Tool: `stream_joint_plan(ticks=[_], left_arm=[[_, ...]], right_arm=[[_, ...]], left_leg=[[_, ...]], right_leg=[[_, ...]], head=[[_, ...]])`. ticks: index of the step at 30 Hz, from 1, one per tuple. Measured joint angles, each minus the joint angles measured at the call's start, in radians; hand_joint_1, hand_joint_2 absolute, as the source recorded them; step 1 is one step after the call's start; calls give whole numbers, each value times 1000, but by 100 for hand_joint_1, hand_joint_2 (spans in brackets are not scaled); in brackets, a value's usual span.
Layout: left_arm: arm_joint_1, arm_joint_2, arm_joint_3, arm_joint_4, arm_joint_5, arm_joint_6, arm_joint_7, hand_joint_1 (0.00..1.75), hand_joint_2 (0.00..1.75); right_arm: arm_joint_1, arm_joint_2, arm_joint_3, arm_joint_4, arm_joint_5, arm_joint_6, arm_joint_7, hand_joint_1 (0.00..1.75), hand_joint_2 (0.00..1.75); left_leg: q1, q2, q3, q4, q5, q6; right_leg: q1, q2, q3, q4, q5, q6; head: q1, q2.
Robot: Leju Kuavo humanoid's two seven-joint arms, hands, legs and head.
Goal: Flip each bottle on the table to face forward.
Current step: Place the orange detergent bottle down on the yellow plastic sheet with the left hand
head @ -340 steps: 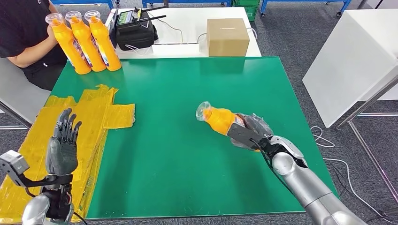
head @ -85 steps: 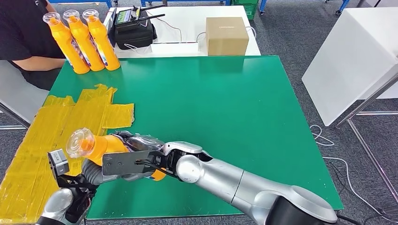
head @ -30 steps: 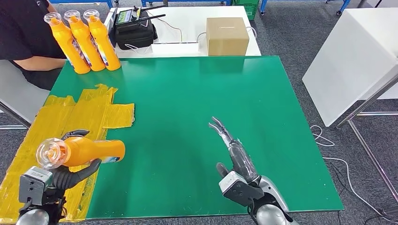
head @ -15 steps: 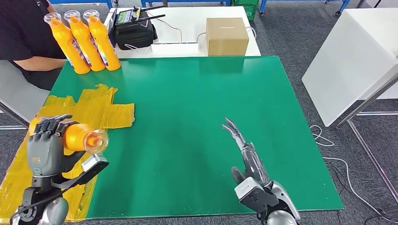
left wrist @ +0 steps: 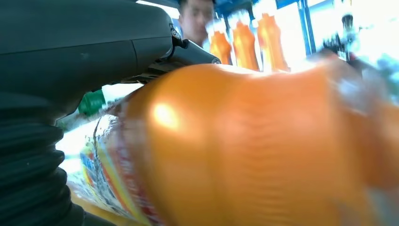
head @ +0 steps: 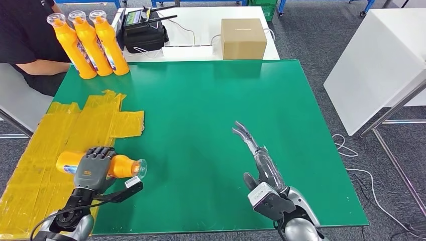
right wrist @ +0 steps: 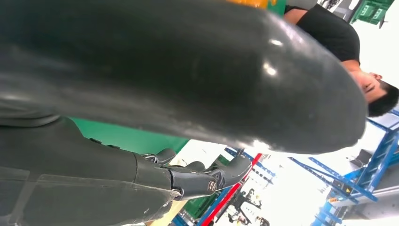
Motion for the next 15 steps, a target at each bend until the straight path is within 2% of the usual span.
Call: stream_joint_plan(ticks=[1,2,6,15], left_arm=[[-5,2,-5,13,9,-19,-2,0,44],[-9,3,-9,24,16,-36,-2,0,0],[-34,8,-23,66,29,-81,3,0,0],[-53,16,-39,102,33,-74,5,0,0]], right_arm=[[0,2,1,0,2,2,2,0,0],[-1,3,1,0,3,4,4,0,0],[-7,12,4,4,9,15,11,0,0],[-15,23,9,18,11,25,19,0,0]], left_leg=[[0,0,0,0,0,0],[0,0,0,0,0,0],[0,-1,0,0,0,0],[0,-1,1,0,0,0]], right_leg=[[0,0,0,0,0,0],[0,0,0,0,0,0],[0,0,1,0,0,0],[0,0,1,0,0,0]], head=[[0,0],[0,0],[0,0],[0,0]])
